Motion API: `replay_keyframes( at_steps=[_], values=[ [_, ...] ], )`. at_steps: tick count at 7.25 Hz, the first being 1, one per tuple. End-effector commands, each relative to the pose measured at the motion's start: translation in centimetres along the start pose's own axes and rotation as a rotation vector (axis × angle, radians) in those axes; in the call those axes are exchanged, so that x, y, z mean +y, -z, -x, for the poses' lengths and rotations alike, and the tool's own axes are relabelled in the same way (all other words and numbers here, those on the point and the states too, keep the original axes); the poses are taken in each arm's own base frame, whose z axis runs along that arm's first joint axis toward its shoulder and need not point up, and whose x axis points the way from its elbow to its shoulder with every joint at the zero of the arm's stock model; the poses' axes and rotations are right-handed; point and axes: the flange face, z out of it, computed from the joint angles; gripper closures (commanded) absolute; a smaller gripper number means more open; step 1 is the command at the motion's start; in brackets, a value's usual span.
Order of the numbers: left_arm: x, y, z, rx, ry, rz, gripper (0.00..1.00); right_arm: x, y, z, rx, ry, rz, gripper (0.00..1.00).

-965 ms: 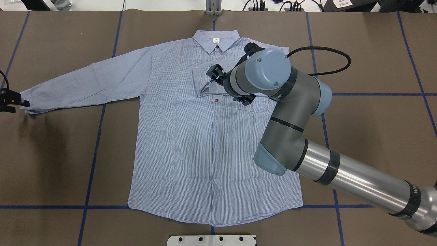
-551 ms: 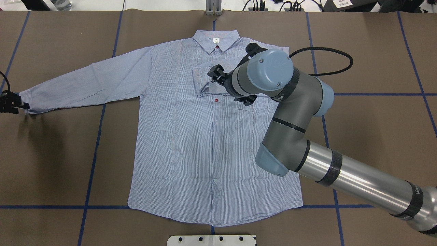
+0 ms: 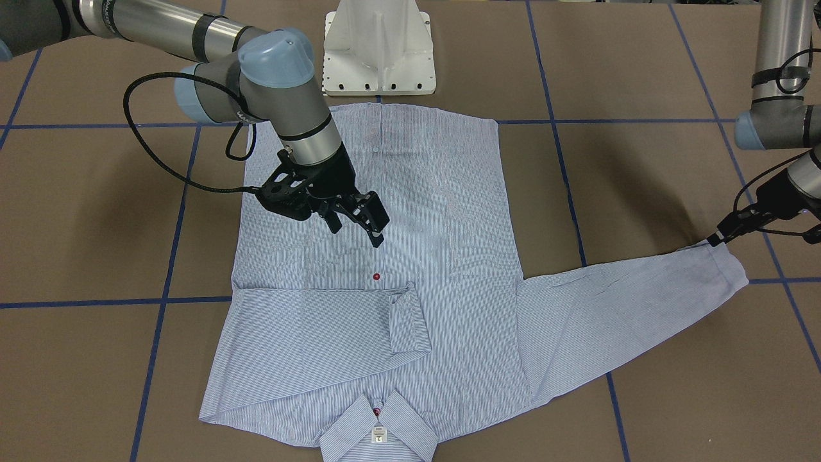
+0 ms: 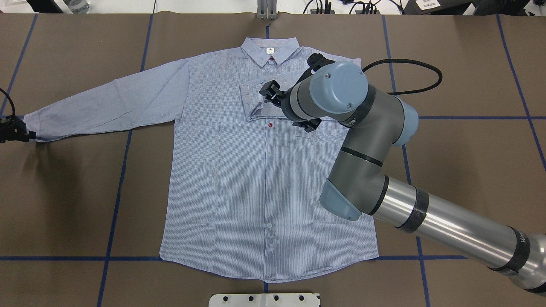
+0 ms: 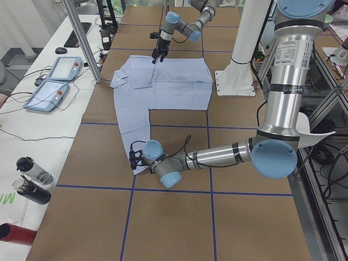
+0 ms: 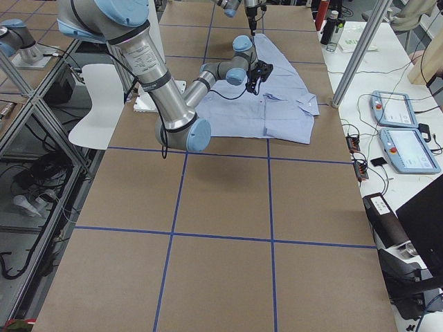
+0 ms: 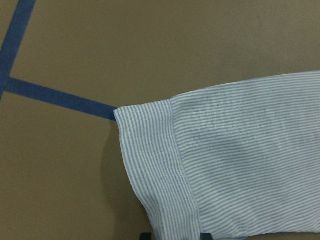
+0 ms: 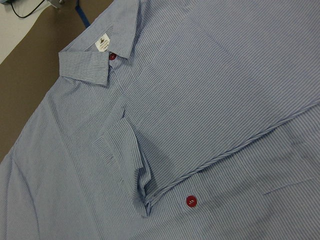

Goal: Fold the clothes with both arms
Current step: 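Release the sleeve with the right gripper while the left gripper grasps the other cuff, then fold the sleeve with the left gripper across the chest while the right gripper lifts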

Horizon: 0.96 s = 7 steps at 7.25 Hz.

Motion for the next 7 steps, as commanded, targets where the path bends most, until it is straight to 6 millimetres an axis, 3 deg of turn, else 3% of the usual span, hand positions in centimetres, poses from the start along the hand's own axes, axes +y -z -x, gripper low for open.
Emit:
replay_keyframes(
  at_steps=[1, 2, 3, 4, 5, 6, 7],
  values=[
    [-0.2, 0.0, -0.7, 0.007, 0.038, 0.000, 1.00, 0.0, 0.0, 0.0, 0.001, 0.000, 0.001, 0.00],
    [-0.7, 0.0, -2.0, 0.022, 0.056, 0.002, 1.00, 0.0, 0.2, 0.2, -0.004, 0.000, 0.001, 0.00],
    [-0.4, 1.2, -5.1, 0.072, 0.038, 0.030, 1.00, -0.2, 0.7, 0.3, -0.014, -0.001, -0.001, 0.00],
    [0.9, 3.6, -10.3, 0.159, 0.063, 0.080, 1.00, -1.8, 2.2, -0.4, -0.024, -0.011, 0.005, 0.00],
    [3.7, 4.3, -16.5, 0.223, 0.018, 0.117, 1.00, -5.3, 3.8, -2.2, -0.012, -0.033, 0.021, 0.00],
    [4.8, 4.2, -23.2, 0.288, -0.080, 0.132, 1.00, -8.8, 5.0, -3.3, 0.003, -0.028, 0.033, 0.00],
    [4.5, 3.8, -30.0, 0.345, -0.156, 0.145, 1.00, -11.4, 5.6, -4.7, 0.019, -0.008, 0.032, 0.00]
  ],
)
